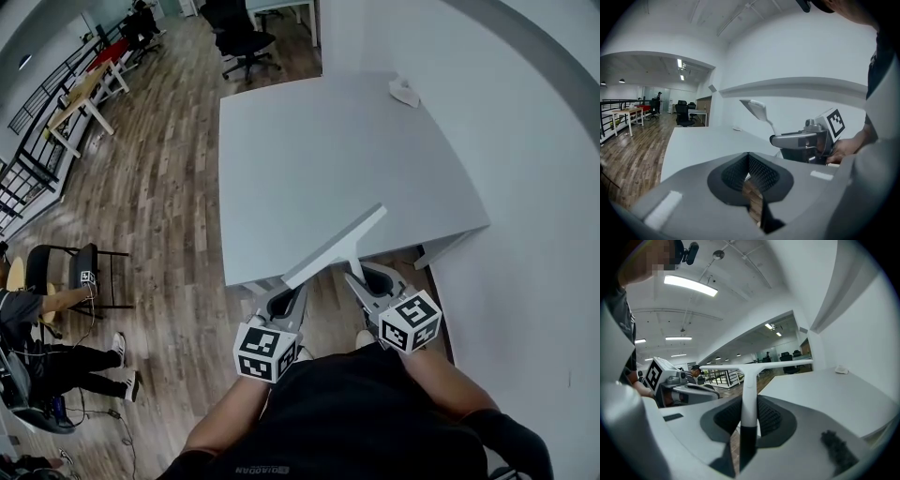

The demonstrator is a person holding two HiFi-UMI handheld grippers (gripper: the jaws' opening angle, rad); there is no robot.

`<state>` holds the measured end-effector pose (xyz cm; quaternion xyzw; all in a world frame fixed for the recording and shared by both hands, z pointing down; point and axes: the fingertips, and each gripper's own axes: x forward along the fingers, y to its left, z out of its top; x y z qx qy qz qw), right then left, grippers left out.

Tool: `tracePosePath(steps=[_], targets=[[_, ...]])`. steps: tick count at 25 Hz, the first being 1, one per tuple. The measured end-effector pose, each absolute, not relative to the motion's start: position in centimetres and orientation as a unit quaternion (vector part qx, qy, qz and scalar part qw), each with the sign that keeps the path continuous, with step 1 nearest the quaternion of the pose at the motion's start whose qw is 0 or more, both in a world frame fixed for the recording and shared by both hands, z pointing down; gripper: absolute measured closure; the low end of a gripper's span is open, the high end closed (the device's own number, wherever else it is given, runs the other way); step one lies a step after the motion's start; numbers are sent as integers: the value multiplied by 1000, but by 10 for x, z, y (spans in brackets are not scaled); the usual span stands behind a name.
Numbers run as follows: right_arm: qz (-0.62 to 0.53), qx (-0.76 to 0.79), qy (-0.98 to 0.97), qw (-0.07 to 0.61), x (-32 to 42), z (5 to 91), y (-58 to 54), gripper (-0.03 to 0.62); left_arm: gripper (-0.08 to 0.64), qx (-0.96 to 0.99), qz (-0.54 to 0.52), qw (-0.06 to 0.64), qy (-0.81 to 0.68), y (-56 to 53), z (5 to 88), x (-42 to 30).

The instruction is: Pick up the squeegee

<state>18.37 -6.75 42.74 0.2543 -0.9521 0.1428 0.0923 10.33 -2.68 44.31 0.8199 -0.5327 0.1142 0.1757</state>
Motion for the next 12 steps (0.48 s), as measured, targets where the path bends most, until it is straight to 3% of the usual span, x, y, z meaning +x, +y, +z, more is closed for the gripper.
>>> tracePosePath(steps=[12], targets=[[150, 274, -945, 100, 194, 432, -65, 505, 552, 827, 110, 187, -519, -26, 452, 110]])
